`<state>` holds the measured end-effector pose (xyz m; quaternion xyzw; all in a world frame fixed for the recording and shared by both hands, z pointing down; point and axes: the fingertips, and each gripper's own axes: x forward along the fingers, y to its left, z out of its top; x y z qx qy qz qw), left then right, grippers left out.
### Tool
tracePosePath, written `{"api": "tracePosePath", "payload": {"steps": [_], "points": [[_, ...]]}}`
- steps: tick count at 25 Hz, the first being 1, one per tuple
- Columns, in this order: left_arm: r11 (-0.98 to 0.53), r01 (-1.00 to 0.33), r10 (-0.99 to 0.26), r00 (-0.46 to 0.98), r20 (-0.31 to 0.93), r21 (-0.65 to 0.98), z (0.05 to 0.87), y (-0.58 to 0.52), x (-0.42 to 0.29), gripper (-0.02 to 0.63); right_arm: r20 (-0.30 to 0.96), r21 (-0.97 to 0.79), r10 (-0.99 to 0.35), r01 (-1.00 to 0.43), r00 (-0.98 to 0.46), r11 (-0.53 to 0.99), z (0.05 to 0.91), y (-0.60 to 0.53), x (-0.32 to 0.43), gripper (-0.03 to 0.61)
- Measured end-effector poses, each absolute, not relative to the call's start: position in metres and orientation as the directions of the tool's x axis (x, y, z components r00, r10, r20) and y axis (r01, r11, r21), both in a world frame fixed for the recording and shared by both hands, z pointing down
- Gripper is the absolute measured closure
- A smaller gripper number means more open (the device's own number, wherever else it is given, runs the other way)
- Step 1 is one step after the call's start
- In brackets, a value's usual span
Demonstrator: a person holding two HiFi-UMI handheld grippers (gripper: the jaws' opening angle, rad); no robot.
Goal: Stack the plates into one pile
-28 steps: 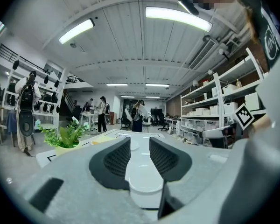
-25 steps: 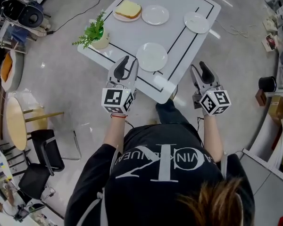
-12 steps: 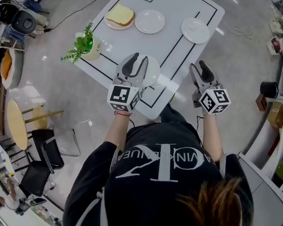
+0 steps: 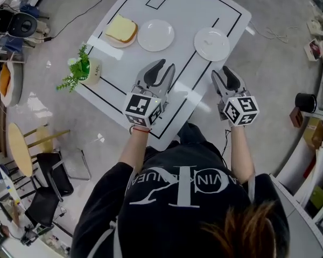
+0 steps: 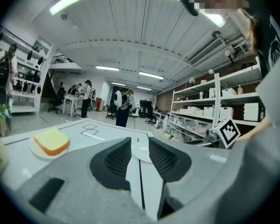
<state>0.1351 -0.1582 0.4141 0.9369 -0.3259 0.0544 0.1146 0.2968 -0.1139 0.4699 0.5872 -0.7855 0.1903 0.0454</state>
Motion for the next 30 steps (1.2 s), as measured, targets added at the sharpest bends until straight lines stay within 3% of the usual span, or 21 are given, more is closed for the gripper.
{"api": "tracePosePath", "payload": {"steps": [13,30], "points": [[-0.701,-0.545,-0.404,0.835,0.374,0.46,0.499,-0.201,0.223,0.482,0.452,-0.235,-0.855,-0.958,-0.255,0.161,0.517,-0.185,0.372,0.385],[-0.662,-0.622,-0.331,0.742,0.582,0.417,0.543,-0.232,0.275,0.355,0.534,-0.196,-0.82,-0.974,-0.204,0.114,0.545,-0.227,0.4,0.385]]}}
